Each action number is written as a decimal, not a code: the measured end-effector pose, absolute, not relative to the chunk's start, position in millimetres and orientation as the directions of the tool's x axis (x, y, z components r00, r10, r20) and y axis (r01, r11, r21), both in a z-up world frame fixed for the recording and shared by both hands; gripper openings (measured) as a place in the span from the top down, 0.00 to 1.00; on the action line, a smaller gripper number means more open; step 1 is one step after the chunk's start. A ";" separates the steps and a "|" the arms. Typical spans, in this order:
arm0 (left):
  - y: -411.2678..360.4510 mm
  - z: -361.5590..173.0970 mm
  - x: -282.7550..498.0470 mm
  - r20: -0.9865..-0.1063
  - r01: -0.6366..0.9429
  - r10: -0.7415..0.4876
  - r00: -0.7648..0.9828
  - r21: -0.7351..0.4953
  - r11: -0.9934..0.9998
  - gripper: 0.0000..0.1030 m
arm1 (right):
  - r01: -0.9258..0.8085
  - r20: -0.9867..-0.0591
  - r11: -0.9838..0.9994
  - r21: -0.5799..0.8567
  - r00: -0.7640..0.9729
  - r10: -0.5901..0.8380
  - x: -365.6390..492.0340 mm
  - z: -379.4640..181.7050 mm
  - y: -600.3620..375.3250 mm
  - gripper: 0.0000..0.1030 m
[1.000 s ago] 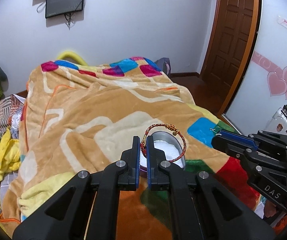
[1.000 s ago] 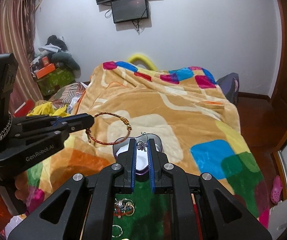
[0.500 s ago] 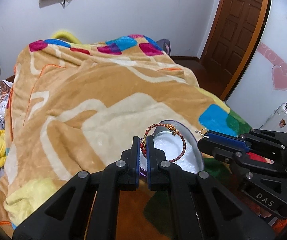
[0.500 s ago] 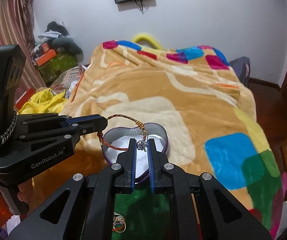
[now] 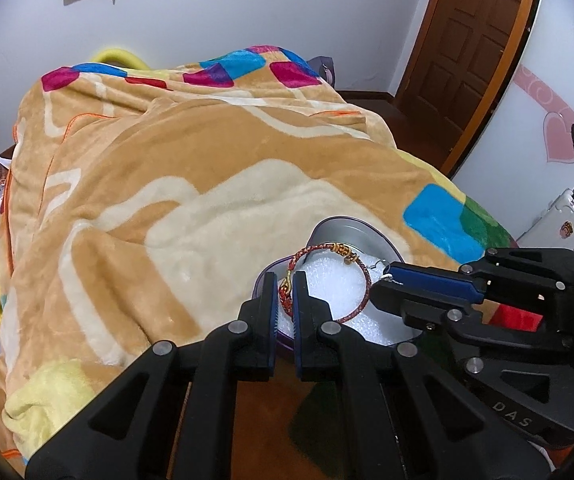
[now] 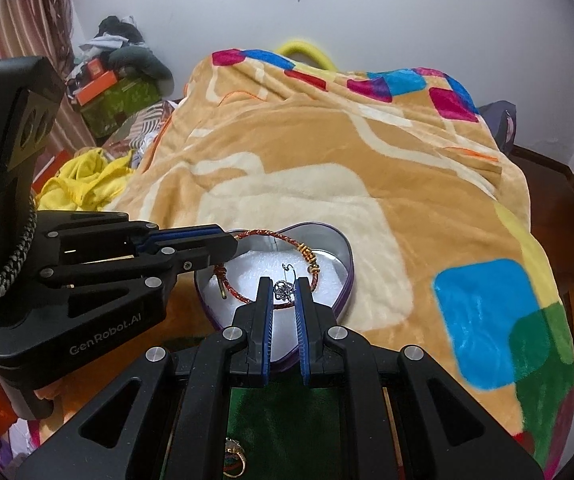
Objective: Organize jewelry
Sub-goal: 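Carry bracelet and earring into the heart tin and open both tools, then withdraw both tools from the tin back to the jewelry pile, then grasp a silver ring with the left tool while the right tool grasps a gold ring, then lower both rings into the heart tin and open both tools, then move both tools back to the remaining jewelry, then grasp the red string bracelet with the left tool while the right tool grasps a gold ring, then carry both pieces into the heart tin and open both tools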
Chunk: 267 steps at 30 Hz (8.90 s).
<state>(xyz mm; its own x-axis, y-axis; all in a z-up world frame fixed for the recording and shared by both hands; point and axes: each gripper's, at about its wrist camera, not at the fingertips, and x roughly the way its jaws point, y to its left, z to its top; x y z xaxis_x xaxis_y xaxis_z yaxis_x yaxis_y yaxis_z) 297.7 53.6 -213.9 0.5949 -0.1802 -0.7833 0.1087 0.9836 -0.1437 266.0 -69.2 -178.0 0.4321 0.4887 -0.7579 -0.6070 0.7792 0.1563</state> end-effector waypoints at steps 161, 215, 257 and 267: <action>53.8 -204.9 285.7 -0.764 0.147 -0.243 0.598 -0.194 0.970 0.80 | -0.574 -0.741 0.800 0.172 0.460 0.489 266.0 -171.7 -77.1 0.80; -6.4 -238.0 190.5 -0.853 0.197 -0.248 0.459 -0.175 0.965 0.80 | -0.467 -0.752 0.869 0.163 0.512 0.416 179.0 -158.7 -154.5 0.72; 45.9 -169.2 172.7 -0.718 0.140 -0.256 0.648 -0.218 0.966 0.94 | -0.594 -0.814 0.799 0.089 0.419 0.402 184.9 -203.0 -90.7 0.83; 48.5 -153.2 176.7 -0.695 0.130 -0.223 0.684 -0.185 0.974 0.94 | -0.581 -0.760 0.810 0.078 0.492 0.425 181.8 -170.0 -96.8 0.83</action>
